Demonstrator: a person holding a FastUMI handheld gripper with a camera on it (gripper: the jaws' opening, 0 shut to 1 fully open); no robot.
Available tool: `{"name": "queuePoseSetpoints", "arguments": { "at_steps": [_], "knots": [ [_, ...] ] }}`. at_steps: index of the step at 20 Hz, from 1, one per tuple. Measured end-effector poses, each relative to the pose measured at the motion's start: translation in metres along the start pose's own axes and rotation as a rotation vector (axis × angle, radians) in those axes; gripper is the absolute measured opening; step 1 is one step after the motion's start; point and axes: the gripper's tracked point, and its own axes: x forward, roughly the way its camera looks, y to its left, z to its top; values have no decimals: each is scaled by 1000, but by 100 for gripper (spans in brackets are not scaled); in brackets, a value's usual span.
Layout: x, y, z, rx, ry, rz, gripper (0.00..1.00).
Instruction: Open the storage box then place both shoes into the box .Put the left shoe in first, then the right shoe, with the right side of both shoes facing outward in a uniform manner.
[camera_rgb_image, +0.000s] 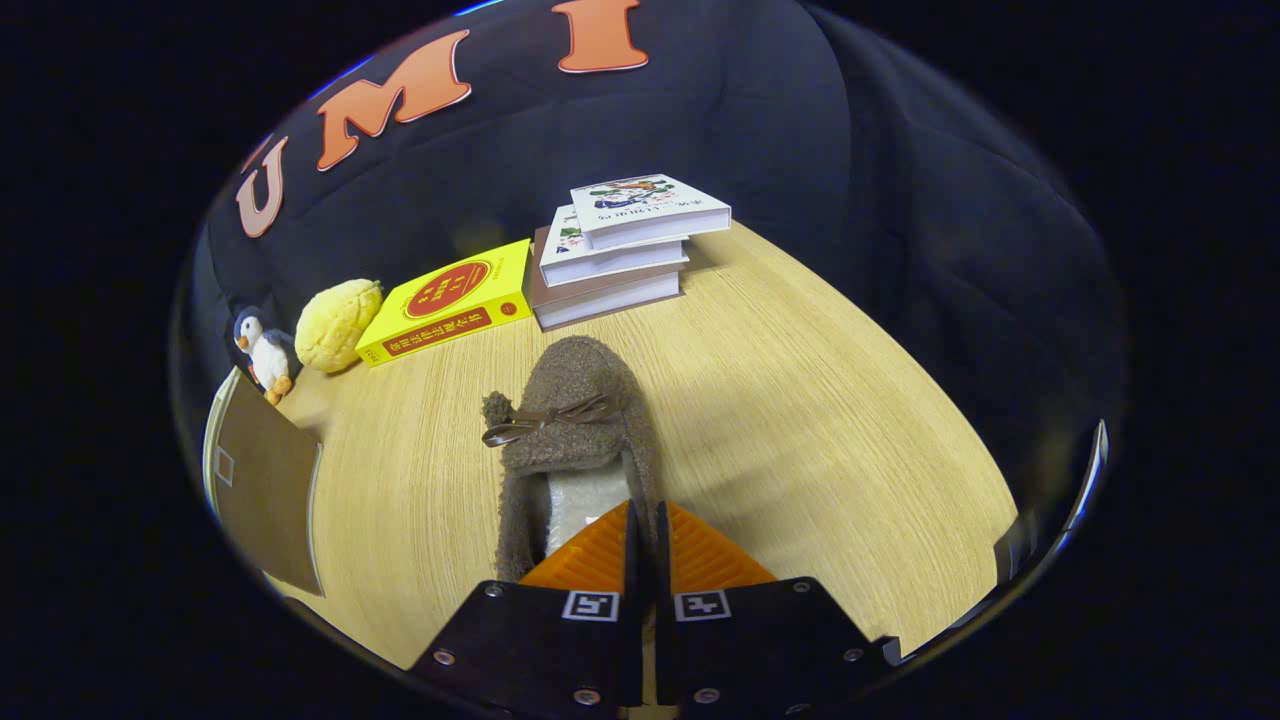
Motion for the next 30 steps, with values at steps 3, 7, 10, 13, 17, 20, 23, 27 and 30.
{"name": "queuePoseSetpoints", "arguments": {
  "at_steps": [3,7,10,13,17,20,23,27,30],
  "knots": [
    [-6,3,6,10,-9,-4,1],
    [-21,6,19,21,-39,-21,1],
    [-35,16,30,39,-71,-17,1],
    [-45,27,34,8,-99,-28,0],
    [-34,32,0,-88,-43,-71,0],
    [-31,35,-19,-57,-19,-53,1],
    [-23,34,-29,-88,11,-57,8],
    [-15,23,-24,5,6,-84,5],
    [-24,33,-24,40,7,-70,1]
  ]
}}
